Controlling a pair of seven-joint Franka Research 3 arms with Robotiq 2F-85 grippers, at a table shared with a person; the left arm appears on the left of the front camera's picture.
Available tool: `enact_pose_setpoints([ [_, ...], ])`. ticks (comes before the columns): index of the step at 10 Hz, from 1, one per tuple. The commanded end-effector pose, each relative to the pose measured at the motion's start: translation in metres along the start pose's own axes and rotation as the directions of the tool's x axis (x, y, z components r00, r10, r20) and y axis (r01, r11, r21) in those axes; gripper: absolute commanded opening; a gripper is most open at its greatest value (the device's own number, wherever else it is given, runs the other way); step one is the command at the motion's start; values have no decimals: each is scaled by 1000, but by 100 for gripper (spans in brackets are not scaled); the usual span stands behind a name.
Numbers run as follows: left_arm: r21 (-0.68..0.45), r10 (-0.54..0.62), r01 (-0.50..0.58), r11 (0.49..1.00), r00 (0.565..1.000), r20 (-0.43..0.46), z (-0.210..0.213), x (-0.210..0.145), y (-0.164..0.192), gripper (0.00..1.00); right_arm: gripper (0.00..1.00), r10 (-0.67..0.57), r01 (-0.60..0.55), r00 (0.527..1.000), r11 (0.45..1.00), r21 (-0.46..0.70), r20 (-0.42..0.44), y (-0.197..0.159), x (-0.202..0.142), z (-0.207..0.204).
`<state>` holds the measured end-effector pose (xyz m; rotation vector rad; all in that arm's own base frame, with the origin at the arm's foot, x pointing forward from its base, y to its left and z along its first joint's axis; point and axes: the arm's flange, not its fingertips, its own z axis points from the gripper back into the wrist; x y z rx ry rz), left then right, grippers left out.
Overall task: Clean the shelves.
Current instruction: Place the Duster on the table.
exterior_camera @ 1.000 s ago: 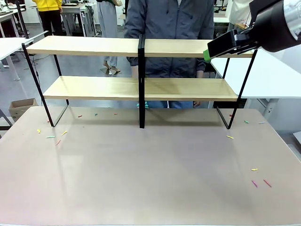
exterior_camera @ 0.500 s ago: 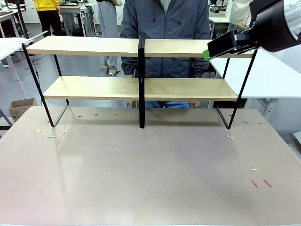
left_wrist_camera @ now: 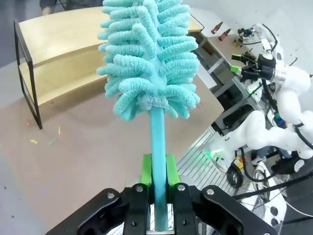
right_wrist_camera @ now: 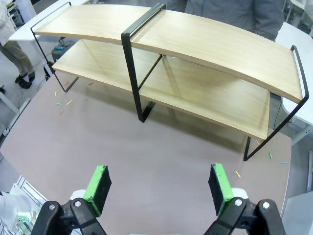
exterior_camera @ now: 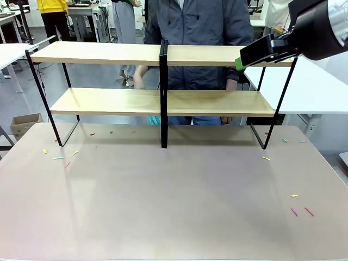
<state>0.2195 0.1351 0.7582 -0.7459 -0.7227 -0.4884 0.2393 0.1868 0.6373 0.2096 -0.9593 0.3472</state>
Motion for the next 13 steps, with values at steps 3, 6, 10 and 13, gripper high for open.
enact_pose_setpoints([
  [3, -139, -326, 296, 945, 808, -491, -95, -35, -5, 13, 100, 2, -2, 1000, 1000, -5, 0, -1, 0, 0],
  [6, -264, -378, 279, 923, 544, -749, -187, -94, 30, 13, 100, 2, -2, 1000, 1000, -5, 0, -1, 0, 0],
  [10, -198, -268, 182, 963, 633, -727, -204, -97, 38, 13, 100, 2, -2, 1000, 1000, -5, 0, -1, 0, 0],
  [13, -166, -188, 165, 972, 973, -133, 1, -95, 93, 13, 100, 2, -2, 1000, 1000, -5, 0, -1, 0, 0],
])
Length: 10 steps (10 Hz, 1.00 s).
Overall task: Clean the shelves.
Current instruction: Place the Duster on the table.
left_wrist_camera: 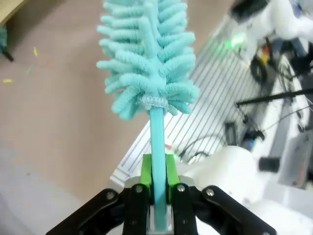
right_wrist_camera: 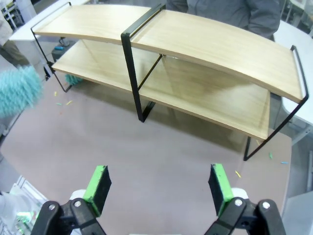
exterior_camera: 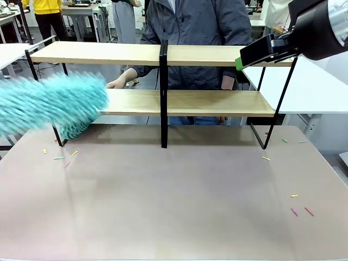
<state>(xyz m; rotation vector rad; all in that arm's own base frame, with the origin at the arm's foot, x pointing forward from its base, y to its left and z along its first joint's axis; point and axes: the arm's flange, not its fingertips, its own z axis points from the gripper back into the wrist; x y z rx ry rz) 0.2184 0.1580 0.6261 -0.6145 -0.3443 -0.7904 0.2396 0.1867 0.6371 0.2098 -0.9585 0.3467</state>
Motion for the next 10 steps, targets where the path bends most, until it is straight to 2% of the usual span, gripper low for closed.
enact_pose_setpoints([
  [1, -51, 20, 1, 999, 916, 400, 69, -53, 26, 13, 100, 2, -2, 1000, 1000, -5, 1, -1, 0, 0],
  [3, -109, 77, -32, 993, 894, 441, 65, -89, 44, 13, 100, 2, -2, 1000, 1000, -5, 1, -1, 0, 0],
  [4, -124, 88, -35, 992, 886, 456, 63, -93, 48, 13, 100, 2, -2, 1000, 1000, -5, 1, -1, 0, 0],
  [7, -118, 94, -46, 992, 891, 444, 60, -86, 48, 13, 100, 2, -2, 1000, 1000, -5, 1, -1, 0, 0],
  [10, -113, 67, -26, 993, 924, 377, 50, -69, 43, 13, 100, 2, -2, 1000, 1000, -5, 1, -1, 0, 0],
])
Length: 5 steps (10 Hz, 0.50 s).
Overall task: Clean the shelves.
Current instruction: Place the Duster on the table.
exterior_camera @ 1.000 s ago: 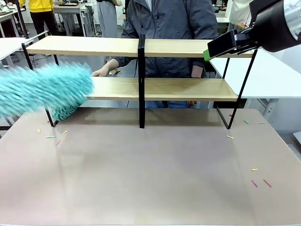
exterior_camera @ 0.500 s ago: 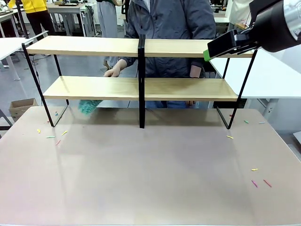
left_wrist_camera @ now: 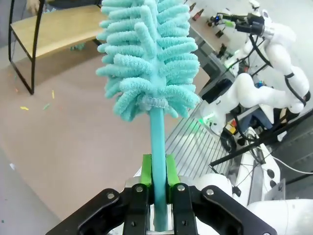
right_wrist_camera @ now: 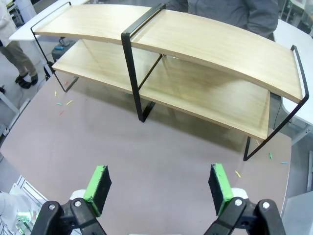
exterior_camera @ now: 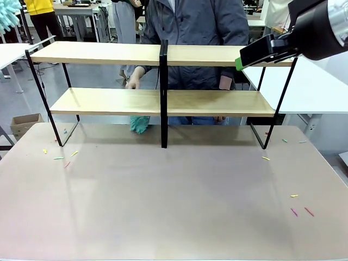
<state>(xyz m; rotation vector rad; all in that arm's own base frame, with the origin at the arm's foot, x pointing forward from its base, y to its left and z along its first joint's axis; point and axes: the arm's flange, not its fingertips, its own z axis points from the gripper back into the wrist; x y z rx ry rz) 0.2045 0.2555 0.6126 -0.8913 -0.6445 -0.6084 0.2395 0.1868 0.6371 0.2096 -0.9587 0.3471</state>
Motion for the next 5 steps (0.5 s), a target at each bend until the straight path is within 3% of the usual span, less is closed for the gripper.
enact_pose_setpoints([
  [1, 0, -33, 33, 999, 999, -42, -6, 4, -5, 13, 100, 2, -2, 1000, 1000, -5, 1, -1, 0, 0],
  [5, -22, -98, 96, 995, 972, -213, -41, 20, -19, 13, 100, 2, -2, 1000, 1000, -5, 1, -1, 0, 0],
])
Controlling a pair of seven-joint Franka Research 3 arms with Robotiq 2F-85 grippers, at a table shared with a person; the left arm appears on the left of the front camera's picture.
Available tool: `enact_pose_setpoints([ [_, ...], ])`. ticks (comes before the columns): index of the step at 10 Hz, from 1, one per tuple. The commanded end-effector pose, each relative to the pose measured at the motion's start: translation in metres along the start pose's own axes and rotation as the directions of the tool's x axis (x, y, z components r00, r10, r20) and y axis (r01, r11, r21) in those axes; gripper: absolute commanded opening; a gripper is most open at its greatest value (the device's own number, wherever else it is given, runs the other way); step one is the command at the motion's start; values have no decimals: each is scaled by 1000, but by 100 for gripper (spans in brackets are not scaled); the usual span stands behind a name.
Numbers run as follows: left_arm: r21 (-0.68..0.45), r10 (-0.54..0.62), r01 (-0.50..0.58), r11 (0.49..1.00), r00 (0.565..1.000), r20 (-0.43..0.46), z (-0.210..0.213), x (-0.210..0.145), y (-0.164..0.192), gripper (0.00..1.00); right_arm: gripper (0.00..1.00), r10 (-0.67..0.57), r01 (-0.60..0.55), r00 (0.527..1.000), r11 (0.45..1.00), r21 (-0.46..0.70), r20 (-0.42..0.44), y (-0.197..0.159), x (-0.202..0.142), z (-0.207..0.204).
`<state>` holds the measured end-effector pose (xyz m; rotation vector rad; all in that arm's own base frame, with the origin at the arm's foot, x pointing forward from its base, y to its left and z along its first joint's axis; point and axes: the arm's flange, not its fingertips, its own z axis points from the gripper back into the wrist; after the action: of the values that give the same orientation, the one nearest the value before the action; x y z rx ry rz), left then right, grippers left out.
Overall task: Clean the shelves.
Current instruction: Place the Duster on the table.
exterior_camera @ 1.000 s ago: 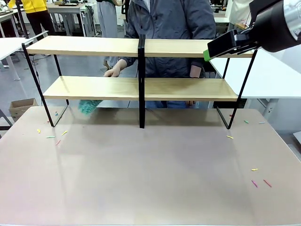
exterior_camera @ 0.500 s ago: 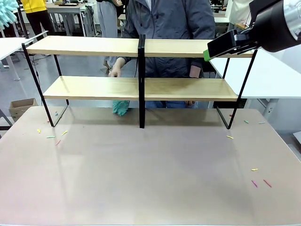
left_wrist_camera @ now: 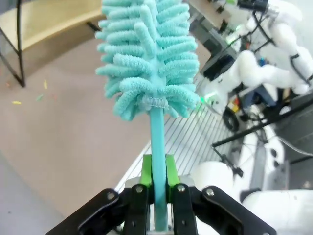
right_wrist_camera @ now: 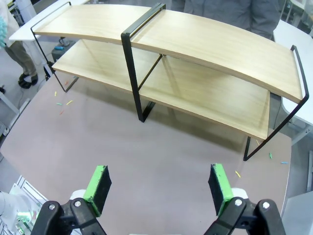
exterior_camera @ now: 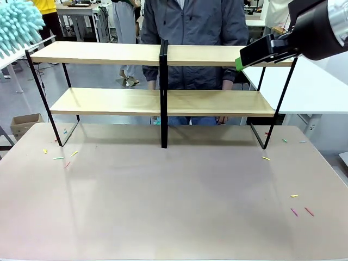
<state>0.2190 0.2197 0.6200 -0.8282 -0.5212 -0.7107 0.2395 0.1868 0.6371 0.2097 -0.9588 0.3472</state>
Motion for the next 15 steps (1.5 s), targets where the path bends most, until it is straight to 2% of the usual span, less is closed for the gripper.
enact_pose_setpoints([
  [1, -4, -89, 90, 996, 983, -163, -33, 12, -15, 13, 100, 2, -2, 1000, 1000, -5, 1, -1, 0, 0],
  [2, 0, -147, 154, 988, 941, -304, -62, 27, -19, 13, 100, 0, 0, 1000, 1000, 0, 0, 0, 0, 0],
  [3, -60, -244, 243, 968, 862, -444, -100, 45, -19, 13, 100, -65, 75, 994, 990, 121, -91, -9, -1, 11],
  [4, -143, -306, 271, 952, 803, -511, -131, 61, -13, 13, 100, -209, 271, 937, 941, 202, -282, -38, -7, 5],
  [5, -173, -331, 283, 943, 764, -554, -164, 77, -7, 13, 100, -258, 388, 879, 877, 285, -402, -71, -21, -7],
  [6, -275, -396, 286, 918, 695, -600, -198, 84, 2, 13, 100, -389, 519, 787, 837, 174, -480, -109, -45, -31],
  [7, -335, -443, 291, 896, 619, -649, -235, 85, 15, 13, 100, -469, 644, 685, 748, 162, -557, -147, -86, -68],
  [8, -327, -432, 282, 902, 619, -656, -250, 85, 29, 13, 100, -514, 755, 601, 617, 223, -612, -169, -126, -93],
  [9, -350, -440, 270, 897, 634, -636, -255, 83, 44, 13, 100, -552, 850, 506, 449, 275, -663, -191, -176, -115],
  [10, -377, -443, 248, 892, 643, -625, -254, 81, 54, 13, 100, -589, 903, 395, 392, 179, -705, -202, -205, -130],
  [11, -366, -411, 221, 904, 682, -605, -252, 77, 66, 13, 100, -641, 946, 297, 299, 127, -708, -210, -244, -145],
  [12, -308, -301, 154, 939, 801, -517, -249, 76, 70, 13, 100, -689, 953, 290, 268, 139, -664, -211, -260, -147],
  [13, -355, -410, 224, 907, 655, -635, -270, 75, 61, 13, 100, -698, 941, 329, 297, 161, -636, -210, -258, -145],
  [14, -355, -410, 224, 907, 655, -635, -270, 75, 61, 13, 100, -650, 947, 293, 298, 120, -701, -277, -185, -160],
  [15, -355, -410, 224, 907, 655, -635, -270, 75, 61, 13, 100, -650, 947, 293, 298, 120, -701, -277, -185, -160],
])
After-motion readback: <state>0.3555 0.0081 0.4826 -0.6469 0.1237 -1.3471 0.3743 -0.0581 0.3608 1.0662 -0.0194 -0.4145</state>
